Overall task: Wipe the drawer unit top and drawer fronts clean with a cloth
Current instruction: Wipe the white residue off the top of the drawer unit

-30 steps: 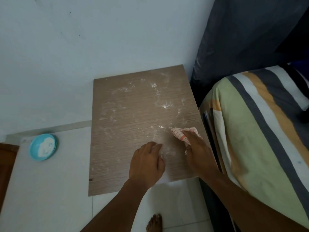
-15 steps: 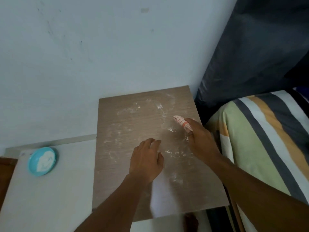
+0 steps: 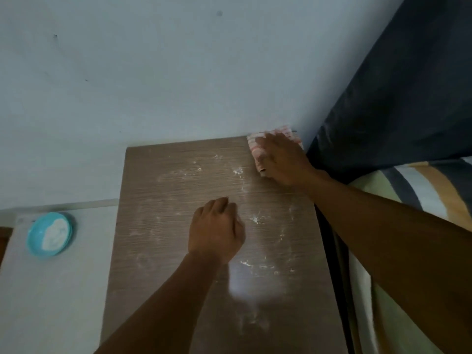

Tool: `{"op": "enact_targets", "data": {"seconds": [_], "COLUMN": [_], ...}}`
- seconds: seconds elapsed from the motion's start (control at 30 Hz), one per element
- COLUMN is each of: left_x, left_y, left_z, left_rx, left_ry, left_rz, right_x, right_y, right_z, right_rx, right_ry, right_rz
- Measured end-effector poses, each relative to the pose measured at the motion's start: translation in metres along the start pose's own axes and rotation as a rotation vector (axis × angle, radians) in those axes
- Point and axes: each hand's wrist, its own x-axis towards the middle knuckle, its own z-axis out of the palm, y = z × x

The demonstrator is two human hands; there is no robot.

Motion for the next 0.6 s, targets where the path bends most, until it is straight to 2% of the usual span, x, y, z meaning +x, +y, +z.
{"op": "enact_targets", "data": {"seconds": [0.07, 0.23, 0.37, 0.6], "left_x": [-0.001, -0.007, -0.008, -0.052], "left_y": [0.0, -0.005, -0.004, -0.003], "left_z": [0.0, 0.002, 0.002, 0.012], "left_rx": [-0.016, -0.022, 0.017, 0.063], "left_ry": [-0.002, -0.071, -0.108, -0.162], "left_rz": [-0.001, -0.001, -0.004, 0.033], "right_x": [0.002, -0.023, -0.079, -0.187], "right_y": [0.008, 0.014, -0.003, -0.043], "right_z": [0.014, 0.036, 0.057, 0.089], "right_rx": [-0.085, -0.149, -0.159, -0.114], "right_ry": [-0.073, 0.008, 0.029, 0.014], "right_rz": [-0.005, -0.065, -0.071, 0.037]}}
